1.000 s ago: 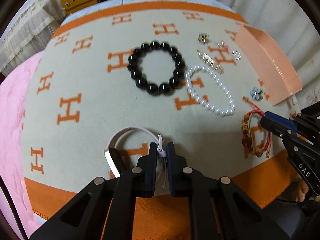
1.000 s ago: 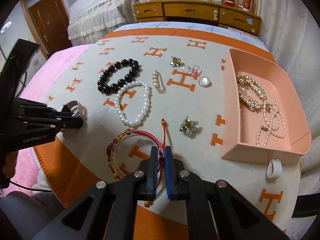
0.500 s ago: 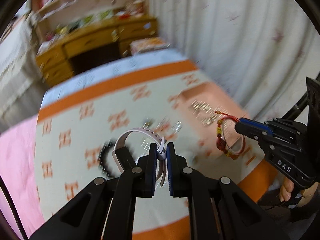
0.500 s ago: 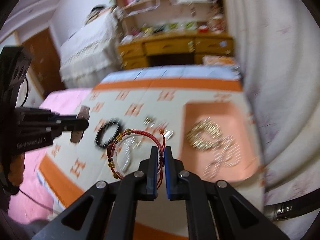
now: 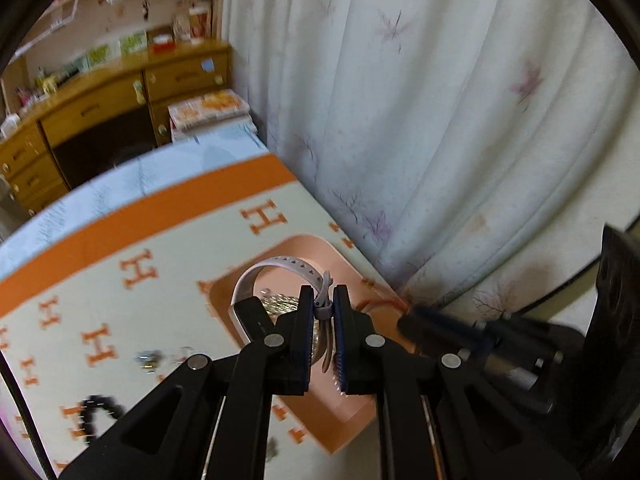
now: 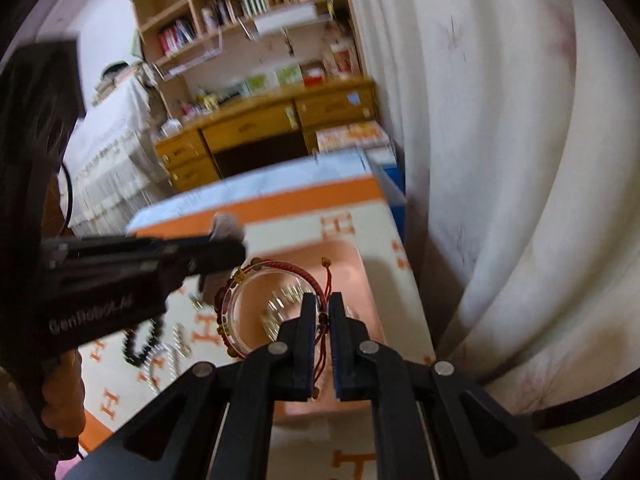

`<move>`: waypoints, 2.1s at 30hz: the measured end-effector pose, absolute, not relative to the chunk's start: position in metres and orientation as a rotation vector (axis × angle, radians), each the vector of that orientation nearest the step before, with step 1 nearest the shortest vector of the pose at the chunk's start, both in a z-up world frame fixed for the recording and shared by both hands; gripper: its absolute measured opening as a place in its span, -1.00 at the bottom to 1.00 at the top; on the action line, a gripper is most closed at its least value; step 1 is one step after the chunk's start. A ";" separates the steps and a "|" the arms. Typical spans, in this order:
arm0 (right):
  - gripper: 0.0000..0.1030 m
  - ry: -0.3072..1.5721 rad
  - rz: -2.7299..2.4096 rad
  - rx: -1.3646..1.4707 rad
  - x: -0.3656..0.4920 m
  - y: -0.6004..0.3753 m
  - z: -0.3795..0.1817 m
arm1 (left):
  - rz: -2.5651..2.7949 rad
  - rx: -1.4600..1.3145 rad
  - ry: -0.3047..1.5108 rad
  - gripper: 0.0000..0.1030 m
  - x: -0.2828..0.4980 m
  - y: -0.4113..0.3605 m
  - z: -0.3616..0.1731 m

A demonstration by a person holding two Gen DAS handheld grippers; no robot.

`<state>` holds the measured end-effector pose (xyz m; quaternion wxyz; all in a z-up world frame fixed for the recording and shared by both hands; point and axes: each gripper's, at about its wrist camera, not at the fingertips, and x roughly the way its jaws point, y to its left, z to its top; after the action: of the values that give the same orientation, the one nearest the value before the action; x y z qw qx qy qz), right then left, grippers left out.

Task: Organize jewelry
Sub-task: 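Carry the watch band and red bracelet into the pink tray and release both, then grasp the black bead bracelet with the left gripper while the right gripper grasps the pearl bracelet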

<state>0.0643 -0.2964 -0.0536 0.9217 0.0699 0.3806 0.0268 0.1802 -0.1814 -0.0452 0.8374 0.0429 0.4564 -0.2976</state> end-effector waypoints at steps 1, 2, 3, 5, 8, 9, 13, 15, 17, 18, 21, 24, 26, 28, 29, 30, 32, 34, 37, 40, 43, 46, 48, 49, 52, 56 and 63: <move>-0.87 0.798 0.050 0.142 0.066 -0.299 -0.061 | -0.629 0.094 0.977 -0.86 0.183 -0.185 -0.053; -0.87 0.817 0.043 0.141 0.068 -0.300 -0.069 | -0.624 0.097 0.987 -0.86 0.186 -0.188 -0.059; -0.87 0.832 0.043 0.146 0.070 -0.301 -0.075 | -0.619 0.099 0.996 -0.86 0.188 -0.191 -0.064; -0.87 0.860 0.055 0.169 0.075 -0.303 -0.086 | -0.610 0.099 1.016 -0.86 0.192 -0.193 -0.076; -0.87 0.879 0.065 0.181 0.083 -0.302 -0.095 | -0.599 0.097 1.042 -0.85 0.199 -0.197 -0.090; -0.86 0.885 0.069 0.184 0.085 -0.302 -0.097 | -0.592 0.101 1.045 -0.85 0.200 -0.198 -0.094; -0.82 0.902 0.088 0.215 0.084 -0.303 -0.105 | -0.566 0.121 1.037 -0.38 0.196 -0.199 -0.097; -0.75 0.920 0.085 0.222 0.082 -0.301 -0.108 | -0.542 0.114 1.017 0.20 0.191 -0.196 -0.095; -0.75 0.922 0.084 0.227 0.078 -0.302 -0.110 | -0.518 0.101 0.970 0.35 0.184 -0.189 -0.087; -0.75 0.921 0.087 0.230 0.077 -0.302 -0.110 | -0.512 0.104 0.955 0.35 0.179 -0.186 -0.084; -0.75 0.906 0.105 0.236 0.072 -0.299 -0.107 | -0.498 0.084 0.946 0.36 0.171 -0.174 -0.076; -0.75 0.873 0.108 0.208 0.065 -0.292 -0.100 | -0.472 0.057 0.924 0.45 0.161 -0.156 -0.067; -0.75 0.855 0.110 0.181 0.061 -0.286 -0.096 | -0.439 0.045 0.904 0.46 0.153 -0.139 -0.060; -0.75 0.835 0.116 0.150 0.055 -0.278 -0.091 | -0.413 0.036 0.890 0.47 0.147 -0.125 -0.055; -0.75 0.830 0.119 0.140 0.054 -0.275 -0.089 | -0.396 0.027 0.883 0.47 0.143 -0.115 -0.052; -0.75 0.824 0.121 0.132 0.053 -0.273 -0.088 | -0.380 0.019 0.878 0.47 0.140 -0.106 -0.050; -0.75 0.814 0.133 0.119 0.049 -0.267 -0.084 | -0.345 -0.006 0.869 0.47 0.135 -0.085 -0.045; -0.75 0.807 0.145 0.112 0.045 -0.262 -0.081 | -0.317 -0.023 0.862 0.47 0.129 -0.067 -0.041; -0.75 0.800 0.164 0.104 0.040 -0.253 -0.076 | -0.268 -0.036 0.840 0.47 0.118 -0.041 -0.032; -0.75 0.793 0.187 0.099 0.035 -0.245 -0.070 | -0.217 -0.036 0.816 0.47 0.109 -0.016 -0.025; -0.75 0.778 0.211 0.086 0.030 -0.236 -0.062 | -0.161 -0.037 0.801 0.47 0.100 0.011 -0.019; -0.75 0.775 0.238 0.072 0.028 -0.224 -0.057 | -0.111 -0.046 0.798 0.47 0.097 0.035 -0.018; -0.75 0.784 0.264 0.064 0.030 -0.215 -0.056 | -0.087 -0.056 0.802 0.47 0.097 0.048 -0.021; -0.75 0.793 0.282 0.054 0.033 -0.208 -0.055 | -0.075 -0.059 0.806 0.47 0.097 0.054 -0.024; -0.75 0.829 0.327 0.022 0.041 -0.189 -0.058 | -0.045 -0.073 0.828 0.47 0.101 0.071 -0.033; -0.75 0.910 0.393 0.001 0.054 -0.164 -0.069 | -0.033 -0.094 0.890 0.47 0.112 0.091 -0.056; -0.75 1.082 0.439 -0.032 0.079 -0.128 -0.107 | -0.067 -0.134 1.035 0.47 0.135 0.102 -0.112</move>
<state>0.0788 -0.1285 -0.1074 0.8343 -0.0150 0.5107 0.2072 0.1347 0.1023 -0.1120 0.8663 -0.0639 0.4944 -0.0321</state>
